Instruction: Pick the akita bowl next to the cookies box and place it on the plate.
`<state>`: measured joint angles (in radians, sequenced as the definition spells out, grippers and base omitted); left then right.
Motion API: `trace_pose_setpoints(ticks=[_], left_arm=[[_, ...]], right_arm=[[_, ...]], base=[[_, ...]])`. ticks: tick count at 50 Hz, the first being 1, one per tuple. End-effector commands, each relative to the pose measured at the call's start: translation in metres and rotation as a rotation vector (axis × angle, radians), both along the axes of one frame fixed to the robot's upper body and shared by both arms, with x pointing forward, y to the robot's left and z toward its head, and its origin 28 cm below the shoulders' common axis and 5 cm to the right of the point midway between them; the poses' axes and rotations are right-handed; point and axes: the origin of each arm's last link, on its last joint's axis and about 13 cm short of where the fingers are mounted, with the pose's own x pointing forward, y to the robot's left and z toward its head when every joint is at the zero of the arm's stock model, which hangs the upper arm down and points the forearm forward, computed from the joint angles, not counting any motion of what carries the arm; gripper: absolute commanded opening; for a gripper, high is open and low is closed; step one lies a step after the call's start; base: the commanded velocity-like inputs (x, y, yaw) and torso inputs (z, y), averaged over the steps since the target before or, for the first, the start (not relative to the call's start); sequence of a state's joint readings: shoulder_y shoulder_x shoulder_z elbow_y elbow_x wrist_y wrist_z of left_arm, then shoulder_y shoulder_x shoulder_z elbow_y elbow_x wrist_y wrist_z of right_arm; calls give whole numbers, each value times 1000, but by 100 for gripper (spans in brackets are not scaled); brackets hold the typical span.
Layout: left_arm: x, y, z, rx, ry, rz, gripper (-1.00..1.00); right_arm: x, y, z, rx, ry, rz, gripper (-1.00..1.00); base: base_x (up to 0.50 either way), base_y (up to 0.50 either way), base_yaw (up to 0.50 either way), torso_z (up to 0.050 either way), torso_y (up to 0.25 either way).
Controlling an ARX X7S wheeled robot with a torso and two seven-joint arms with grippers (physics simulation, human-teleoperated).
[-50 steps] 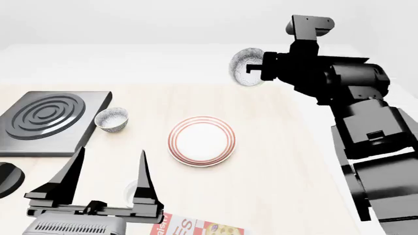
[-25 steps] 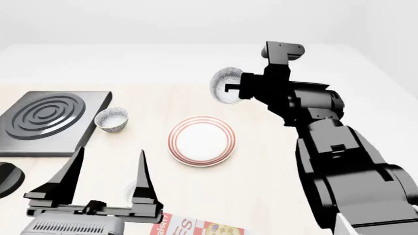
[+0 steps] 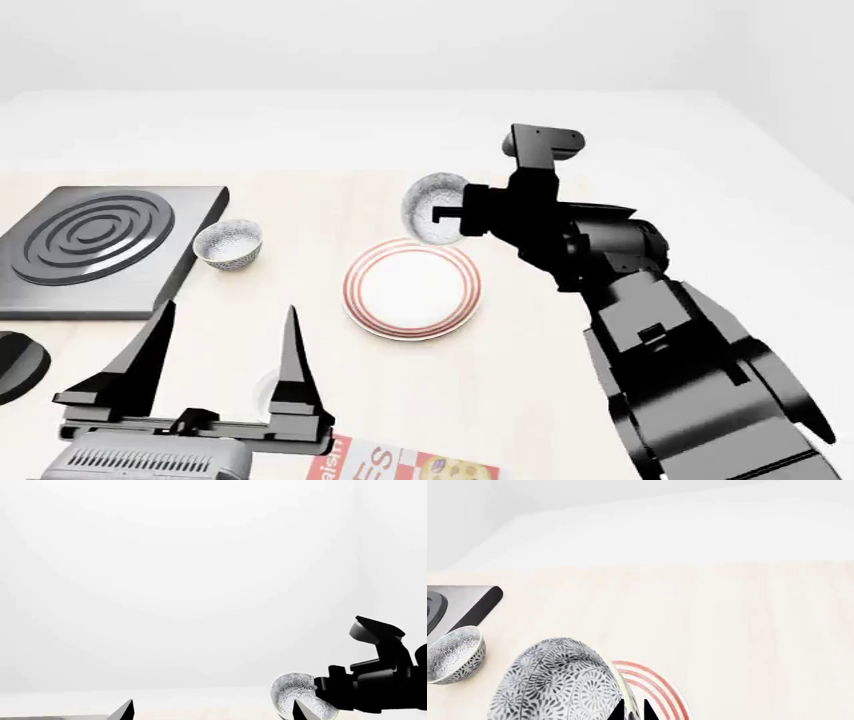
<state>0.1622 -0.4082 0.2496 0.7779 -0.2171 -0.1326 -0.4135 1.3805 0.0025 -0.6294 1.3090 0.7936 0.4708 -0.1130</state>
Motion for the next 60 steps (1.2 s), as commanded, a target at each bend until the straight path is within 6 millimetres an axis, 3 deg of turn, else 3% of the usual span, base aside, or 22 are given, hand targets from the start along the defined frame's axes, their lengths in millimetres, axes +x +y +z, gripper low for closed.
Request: trace_pose_setpoints(ticks=[1,20,37,60], left_arm=[[0,0,0,-6,-1,-3,100],[-2,-1,0,6,-11,-13,100],[-1,-2,-1,13,-9,-14,100],[-2,0,1,-11,-14,-23,100]], right_arm=[[-3,7,-9,20,23,17,-100],[-5,16,-13,27,34,44,-100],[-5,17,-9,35,29,53,-100],[-3,21,-3,54,2,62,-100]], base=[[0,0,0,0,0],[0,0,0,0,1],[0,0,0,0,-239],[0,0,0,0,0]])
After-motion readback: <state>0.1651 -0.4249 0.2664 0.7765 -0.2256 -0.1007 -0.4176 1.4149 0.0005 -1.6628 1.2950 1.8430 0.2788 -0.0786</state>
